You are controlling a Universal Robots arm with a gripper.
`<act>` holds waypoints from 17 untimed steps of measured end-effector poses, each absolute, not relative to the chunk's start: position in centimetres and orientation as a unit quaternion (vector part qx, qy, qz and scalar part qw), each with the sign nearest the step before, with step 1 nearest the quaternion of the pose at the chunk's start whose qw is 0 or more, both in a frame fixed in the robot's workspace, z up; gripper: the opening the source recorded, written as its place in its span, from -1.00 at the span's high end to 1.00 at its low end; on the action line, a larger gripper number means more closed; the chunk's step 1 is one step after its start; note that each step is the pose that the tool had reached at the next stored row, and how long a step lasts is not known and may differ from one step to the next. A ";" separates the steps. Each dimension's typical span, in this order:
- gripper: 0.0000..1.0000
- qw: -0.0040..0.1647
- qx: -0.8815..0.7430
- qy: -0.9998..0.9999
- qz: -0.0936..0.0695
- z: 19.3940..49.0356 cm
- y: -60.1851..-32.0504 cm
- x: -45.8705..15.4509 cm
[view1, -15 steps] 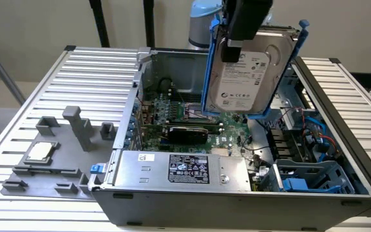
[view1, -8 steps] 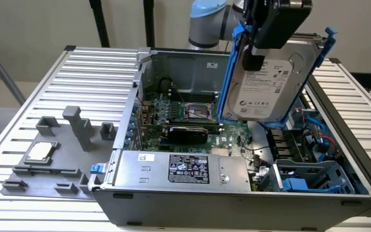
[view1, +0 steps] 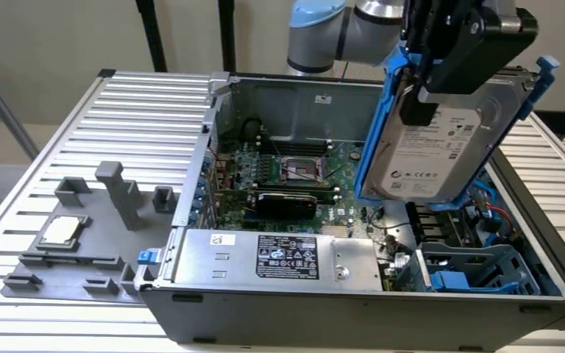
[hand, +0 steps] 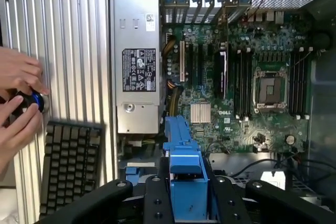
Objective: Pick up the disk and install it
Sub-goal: 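Pick up the disk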
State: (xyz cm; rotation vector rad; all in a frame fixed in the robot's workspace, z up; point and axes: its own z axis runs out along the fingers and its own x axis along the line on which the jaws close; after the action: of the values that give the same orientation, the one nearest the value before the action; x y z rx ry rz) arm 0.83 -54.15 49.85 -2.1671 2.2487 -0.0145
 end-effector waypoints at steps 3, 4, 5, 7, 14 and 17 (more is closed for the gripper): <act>1.00 0.009 -0.694 0.720 -0.005 49.8 -55.0 1.6; 1.00 0.009 -0.694 0.720 -0.005 49.8 -55.3 1.9; 1.00 0.009 -0.694 0.720 -0.005 49.8 -55.5 2.2; 1.00 0.009 -0.694 0.720 -0.005 49.8 -56.0 2.8; 1.00 0.009 -0.694 0.720 -0.005 49.5 -57.2 5.4; 1.00 0.009 -0.694 0.720 -0.005 49.2 -57.4 6.6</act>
State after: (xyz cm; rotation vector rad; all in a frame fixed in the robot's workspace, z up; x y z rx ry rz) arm 6.65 -57.43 49.20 -2.1669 2.2487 -0.0143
